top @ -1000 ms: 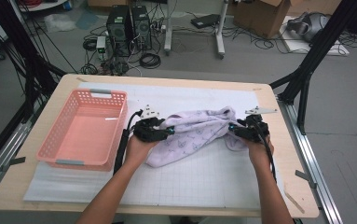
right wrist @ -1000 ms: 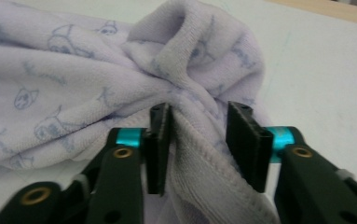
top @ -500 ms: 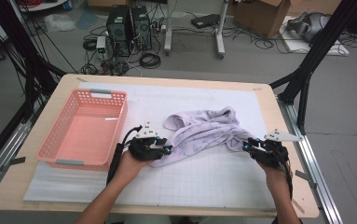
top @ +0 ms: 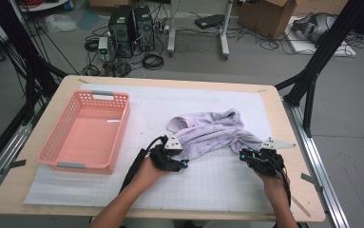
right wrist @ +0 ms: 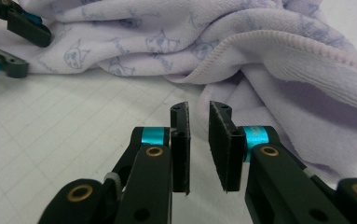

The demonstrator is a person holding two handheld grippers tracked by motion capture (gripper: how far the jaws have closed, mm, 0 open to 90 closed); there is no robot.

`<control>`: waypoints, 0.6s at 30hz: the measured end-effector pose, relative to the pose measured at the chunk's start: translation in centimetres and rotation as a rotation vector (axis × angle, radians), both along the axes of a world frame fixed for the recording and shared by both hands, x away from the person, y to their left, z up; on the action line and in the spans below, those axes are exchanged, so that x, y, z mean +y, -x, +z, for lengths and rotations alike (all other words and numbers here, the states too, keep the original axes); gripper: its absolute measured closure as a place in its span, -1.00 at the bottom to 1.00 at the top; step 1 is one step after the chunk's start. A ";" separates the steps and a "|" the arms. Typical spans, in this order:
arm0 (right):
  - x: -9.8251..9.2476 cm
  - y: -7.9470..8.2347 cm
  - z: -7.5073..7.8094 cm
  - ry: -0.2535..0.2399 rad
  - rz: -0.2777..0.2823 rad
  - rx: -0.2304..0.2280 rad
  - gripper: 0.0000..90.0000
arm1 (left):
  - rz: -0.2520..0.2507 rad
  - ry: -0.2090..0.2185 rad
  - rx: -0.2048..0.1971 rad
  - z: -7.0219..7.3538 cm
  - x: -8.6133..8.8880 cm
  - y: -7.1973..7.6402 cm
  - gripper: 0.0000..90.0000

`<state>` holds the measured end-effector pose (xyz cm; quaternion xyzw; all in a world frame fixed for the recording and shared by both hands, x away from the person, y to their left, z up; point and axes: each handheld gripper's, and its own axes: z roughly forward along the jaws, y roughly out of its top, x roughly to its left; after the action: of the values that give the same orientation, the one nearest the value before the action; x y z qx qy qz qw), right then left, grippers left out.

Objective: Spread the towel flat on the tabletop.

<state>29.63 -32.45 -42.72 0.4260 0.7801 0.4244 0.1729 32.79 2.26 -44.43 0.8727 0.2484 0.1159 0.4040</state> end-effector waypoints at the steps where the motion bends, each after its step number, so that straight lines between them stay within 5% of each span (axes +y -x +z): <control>1: 0.0 0.0 0.0 0.000 0.000 0.000 0.73 | 0.000 0.000 0.000 0.0 0.0 0.0 0.31; 5: 0.5 -0.1 0.0 -0.011 0.003 -0.002 0.67 | 0.001 0.021 -0.001 0.1 0.2 -0.1 0.85; 12: 3.1 -1.3 -1.3 0.050 0.018 0.056 0.54 | 0.000 0.305 0.035 2.2 1.5 0.0 0.89; 18: 4.8 -2.3 -2.0 0.082 0.000 0.082 0.50 | 0.035 0.406 0.030 3.6 2.5 -0.6 0.89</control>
<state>31.97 -27.67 -44.67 0.4358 0.8032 0.3742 0.1582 33.37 4.72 -40.81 0.7706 0.2877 0.0576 0.5658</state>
